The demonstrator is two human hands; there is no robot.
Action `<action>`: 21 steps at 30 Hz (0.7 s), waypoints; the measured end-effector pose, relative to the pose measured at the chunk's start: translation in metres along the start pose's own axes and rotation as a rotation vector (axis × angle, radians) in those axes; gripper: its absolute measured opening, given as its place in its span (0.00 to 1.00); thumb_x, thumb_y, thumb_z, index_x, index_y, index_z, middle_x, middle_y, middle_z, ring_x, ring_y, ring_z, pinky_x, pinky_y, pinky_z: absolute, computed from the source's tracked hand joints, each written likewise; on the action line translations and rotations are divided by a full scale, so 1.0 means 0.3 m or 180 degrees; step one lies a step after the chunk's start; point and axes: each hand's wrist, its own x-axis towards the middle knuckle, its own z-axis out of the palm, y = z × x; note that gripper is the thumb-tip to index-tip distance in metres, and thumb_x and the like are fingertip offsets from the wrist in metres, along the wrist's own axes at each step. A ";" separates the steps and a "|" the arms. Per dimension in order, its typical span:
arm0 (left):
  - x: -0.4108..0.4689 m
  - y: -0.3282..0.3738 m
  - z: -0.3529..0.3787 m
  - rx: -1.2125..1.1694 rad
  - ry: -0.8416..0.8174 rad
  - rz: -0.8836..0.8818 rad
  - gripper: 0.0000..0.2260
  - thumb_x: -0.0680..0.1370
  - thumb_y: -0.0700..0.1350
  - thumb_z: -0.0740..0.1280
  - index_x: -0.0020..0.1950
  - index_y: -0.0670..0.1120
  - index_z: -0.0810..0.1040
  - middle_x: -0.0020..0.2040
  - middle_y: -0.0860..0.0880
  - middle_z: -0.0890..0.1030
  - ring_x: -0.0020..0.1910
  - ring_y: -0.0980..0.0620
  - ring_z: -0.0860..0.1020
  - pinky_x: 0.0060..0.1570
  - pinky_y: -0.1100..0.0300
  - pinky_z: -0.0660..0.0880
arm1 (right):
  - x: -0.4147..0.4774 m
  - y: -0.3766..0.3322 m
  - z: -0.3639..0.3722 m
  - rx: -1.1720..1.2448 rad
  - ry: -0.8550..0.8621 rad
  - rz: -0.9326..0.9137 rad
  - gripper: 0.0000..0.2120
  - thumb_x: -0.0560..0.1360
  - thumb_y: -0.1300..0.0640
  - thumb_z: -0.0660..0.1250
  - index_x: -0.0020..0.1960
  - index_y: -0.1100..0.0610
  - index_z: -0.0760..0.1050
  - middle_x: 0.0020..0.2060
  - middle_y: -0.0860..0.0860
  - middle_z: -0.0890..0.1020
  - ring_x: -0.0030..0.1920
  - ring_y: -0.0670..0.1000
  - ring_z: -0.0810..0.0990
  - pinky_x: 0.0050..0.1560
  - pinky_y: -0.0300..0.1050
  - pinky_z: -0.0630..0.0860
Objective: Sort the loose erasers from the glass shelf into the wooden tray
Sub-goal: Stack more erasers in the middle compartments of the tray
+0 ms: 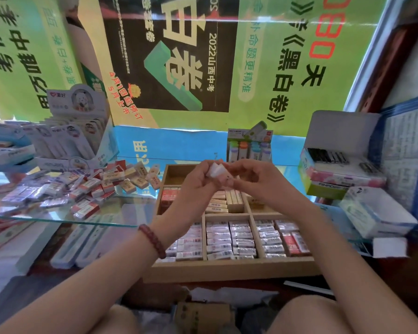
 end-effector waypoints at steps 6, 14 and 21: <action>0.027 -0.035 0.055 0.0999 -0.0226 0.0219 0.23 0.80 0.42 0.61 0.73 0.55 0.61 0.70 0.56 0.65 0.68 0.60 0.62 0.63 0.65 0.63 | -0.018 0.077 -0.090 -0.1268 0.0179 0.0518 0.09 0.69 0.54 0.74 0.46 0.47 0.76 0.42 0.40 0.78 0.37 0.39 0.74 0.37 0.37 0.71; 0.029 -0.065 0.025 0.2194 -0.0581 0.0136 0.14 0.81 0.44 0.59 0.65 0.57 0.73 0.67 0.54 0.70 0.59 0.59 0.70 0.49 0.75 0.63 | -0.021 0.193 -0.106 -0.1532 -0.0267 0.1076 0.10 0.70 0.55 0.73 0.49 0.47 0.76 0.46 0.42 0.77 0.44 0.41 0.76 0.48 0.40 0.75; 0.021 -0.107 0.003 0.2850 -0.0833 -0.0206 0.11 0.80 0.46 0.60 0.58 0.56 0.77 0.65 0.52 0.72 0.59 0.53 0.72 0.56 0.62 0.69 | -0.008 0.204 -0.077 -0.1934 -0.0186 0.1049 0.12 0.71 0.56 0.72 0.53 0.48 0.75 0.49 0.45 0.77 0.50 0.47 0.77 0.51 0.46 0.77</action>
